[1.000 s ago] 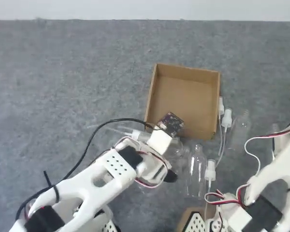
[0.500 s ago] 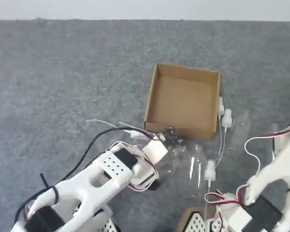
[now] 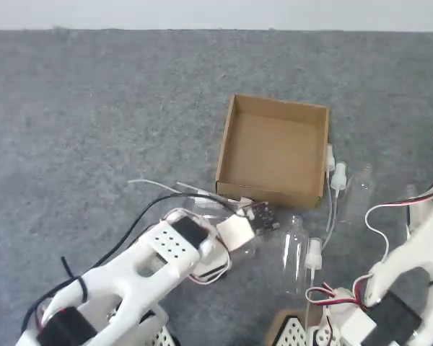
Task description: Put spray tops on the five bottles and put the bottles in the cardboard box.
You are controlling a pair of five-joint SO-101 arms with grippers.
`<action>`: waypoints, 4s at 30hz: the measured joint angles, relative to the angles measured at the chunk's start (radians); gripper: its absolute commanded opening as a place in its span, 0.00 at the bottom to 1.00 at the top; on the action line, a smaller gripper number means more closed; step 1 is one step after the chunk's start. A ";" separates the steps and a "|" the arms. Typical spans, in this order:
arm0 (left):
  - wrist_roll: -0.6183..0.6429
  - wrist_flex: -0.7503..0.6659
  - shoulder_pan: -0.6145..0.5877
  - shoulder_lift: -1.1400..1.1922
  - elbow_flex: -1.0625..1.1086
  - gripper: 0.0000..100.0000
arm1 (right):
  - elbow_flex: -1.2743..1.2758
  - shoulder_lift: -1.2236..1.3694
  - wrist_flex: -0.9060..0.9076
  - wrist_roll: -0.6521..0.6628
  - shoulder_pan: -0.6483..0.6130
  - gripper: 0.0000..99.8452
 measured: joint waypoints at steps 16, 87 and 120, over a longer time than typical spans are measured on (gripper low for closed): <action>0.109 0.169 0.000 0.023 -0.525 0.02 | 0.000 0.000 0.000 0.000 0.000 0.24; 0.115 0.450 -0.338 0.164 -0.838 0.24 | 0.000 0.000 -0.034 -0.114 -0.135 0.24; 0.081 0.161 -0.575 -0.497 0.021 0.25 | -0.327 0.532 -0.129 -0.379 -0.479 0.24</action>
